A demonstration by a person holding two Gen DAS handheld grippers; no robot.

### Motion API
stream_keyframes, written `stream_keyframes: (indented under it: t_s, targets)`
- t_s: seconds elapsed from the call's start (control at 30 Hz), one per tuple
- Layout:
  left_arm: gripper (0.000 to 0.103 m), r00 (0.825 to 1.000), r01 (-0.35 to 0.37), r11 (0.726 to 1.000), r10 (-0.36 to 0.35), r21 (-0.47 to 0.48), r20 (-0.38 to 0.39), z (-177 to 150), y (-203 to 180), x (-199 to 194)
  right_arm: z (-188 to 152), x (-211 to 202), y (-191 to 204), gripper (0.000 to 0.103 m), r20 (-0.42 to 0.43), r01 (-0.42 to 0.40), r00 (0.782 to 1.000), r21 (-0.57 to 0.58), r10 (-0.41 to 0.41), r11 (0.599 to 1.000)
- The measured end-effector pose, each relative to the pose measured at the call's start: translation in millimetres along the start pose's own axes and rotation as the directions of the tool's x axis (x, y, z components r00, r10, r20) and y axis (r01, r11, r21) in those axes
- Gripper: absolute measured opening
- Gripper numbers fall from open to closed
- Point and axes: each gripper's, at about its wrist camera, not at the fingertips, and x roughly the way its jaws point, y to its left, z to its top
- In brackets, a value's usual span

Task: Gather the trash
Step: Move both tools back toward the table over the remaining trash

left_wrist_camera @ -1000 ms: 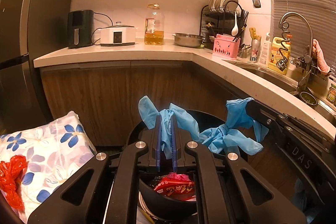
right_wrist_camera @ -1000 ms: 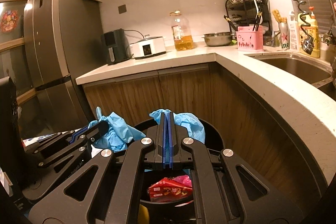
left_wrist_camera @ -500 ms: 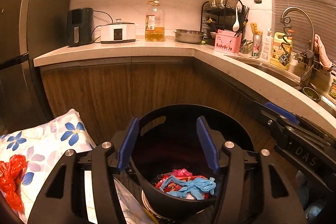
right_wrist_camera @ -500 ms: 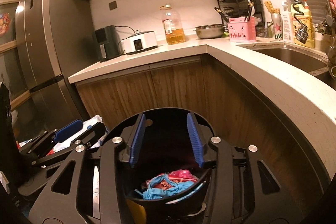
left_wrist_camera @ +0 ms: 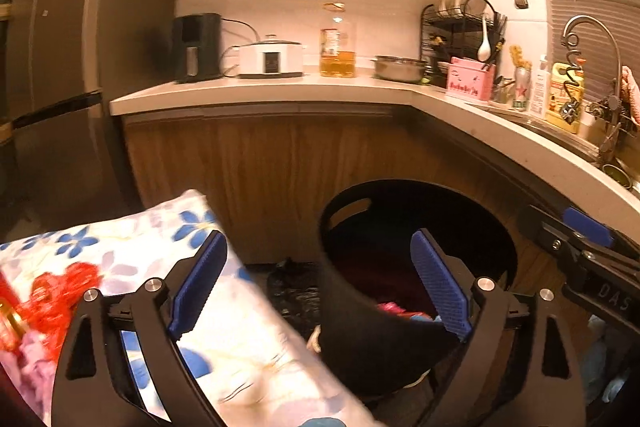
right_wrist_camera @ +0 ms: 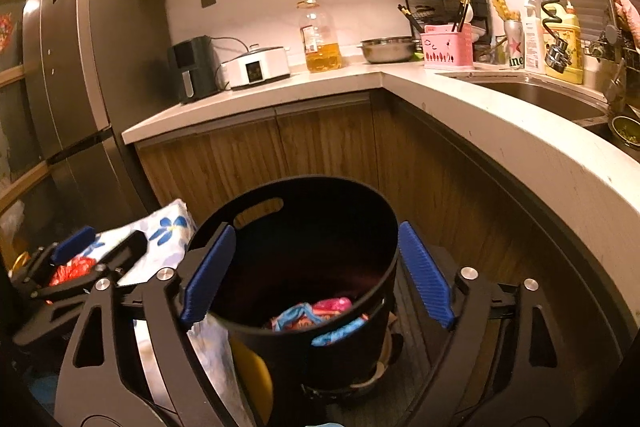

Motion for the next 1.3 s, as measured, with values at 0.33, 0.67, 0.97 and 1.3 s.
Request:
stream_keyframes:
  t_s: [0.33, 0.67, 0.97, 1.3]
  targets:
    - [0.096, 0.997, -0.072, 0.997, 0.072, -0.01, 0.008, -22, 23, -50, -31, -31, 27, 0.087, -0.011, 0.021, 1.0, -0.055, -0.022, 0.998]
    - [0.096, 0.992, -0.122, 0.992, 0.122, -0.016, 0.016, -49, 47, -96, -61, -67, 57, 0.089, -0.02, 0.011, 1.0, -0.077, -0.012, 0.997]
    - [0.096, 0.984, -0.175, 0.984, 0.175, -0.043, 0.016, -69, 75, -132, -81, -93, 92, 0.089, -0.023, -0.028, 0.999, -0.108, 0.026, 0.994]
    - [0.096, 0.967, -0.253, 0.962, 0.256, -0.1, 0.017, -90, 112, -167, -97, -108, 132, 0.089, -0.029, -0.092, 0.996, -0.156, 0.089, 0.983]
